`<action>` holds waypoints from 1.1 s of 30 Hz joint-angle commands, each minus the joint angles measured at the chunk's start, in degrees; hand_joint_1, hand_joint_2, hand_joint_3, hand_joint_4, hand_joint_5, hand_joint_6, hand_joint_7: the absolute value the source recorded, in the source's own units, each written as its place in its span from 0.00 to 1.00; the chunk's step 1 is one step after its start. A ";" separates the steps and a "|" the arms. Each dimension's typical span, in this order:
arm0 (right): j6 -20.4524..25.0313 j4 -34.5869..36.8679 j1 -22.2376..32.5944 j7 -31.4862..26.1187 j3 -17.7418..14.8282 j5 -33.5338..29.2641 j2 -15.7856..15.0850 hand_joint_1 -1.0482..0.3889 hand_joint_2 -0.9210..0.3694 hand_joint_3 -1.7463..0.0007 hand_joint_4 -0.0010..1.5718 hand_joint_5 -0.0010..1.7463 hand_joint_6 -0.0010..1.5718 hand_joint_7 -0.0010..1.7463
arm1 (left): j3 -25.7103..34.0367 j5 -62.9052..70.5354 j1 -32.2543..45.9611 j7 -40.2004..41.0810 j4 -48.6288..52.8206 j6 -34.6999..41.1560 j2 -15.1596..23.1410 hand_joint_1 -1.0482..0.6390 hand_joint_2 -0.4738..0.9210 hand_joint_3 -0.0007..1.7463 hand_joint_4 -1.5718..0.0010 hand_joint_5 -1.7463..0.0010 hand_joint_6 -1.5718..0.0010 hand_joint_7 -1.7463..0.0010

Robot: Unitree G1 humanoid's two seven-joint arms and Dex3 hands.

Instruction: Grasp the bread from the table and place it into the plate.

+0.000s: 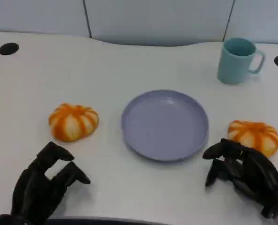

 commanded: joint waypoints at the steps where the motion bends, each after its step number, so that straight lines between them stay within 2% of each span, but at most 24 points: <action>1: 0.24 0.84 1.36 0.36 -0.07 0.10 -0.53 0.32 0.00 0.93 0.39 0.88 0.45 0.59 | 0.38 0.30 0.05 0.23 -0.72 0.08 0.84 0.24 0.96 0.00 0.67 0.00 0.78 0.00; 22: 0.86 1.25 1.03 -0.04 -0.19 0.05 -0.49 0.32 0.00 0.94 0.40 0.89 0.45 0.60 | 0.58 0.22 0.00 0.41 -0.52 0.22 0.88 0.24 0.95 0.00 0.67 0.00 0.79 0.01; 27: 1.09 1.22 1.03 0.09 -0.28 0.27 -0.29 0.32 0.00 0.94 0.40 0.88 0.46 0.59 | -0.04 2.89 -0.19 0.38 -0.46 -4.02 1.46 0.23 0.98 0.01 0.69 0.00 0.82 0.01; 31: 0.99 1.15 0.97 -0.14 -0.22 0.16 -0.17 0.33 0.00 0.94 0.40 0.88 0.46 0.59 | -1.18 9.05 -0.76 1.33 -0.47 -13.29 3.41 0.25 1.00 0.05 0.80 0.00 0.87 0.09; 33: 0.82 1.29 0.94 -0.22 -0.12 -0.02 -0.18 0.33 0.00 0.94 0.40 0.88 0.46 0.59 | -1.95 12.64 -0.60 3.74 -2.36 -15.99 4.67 0.24 1.00 0.04 0.84 0.03 0.84 0.23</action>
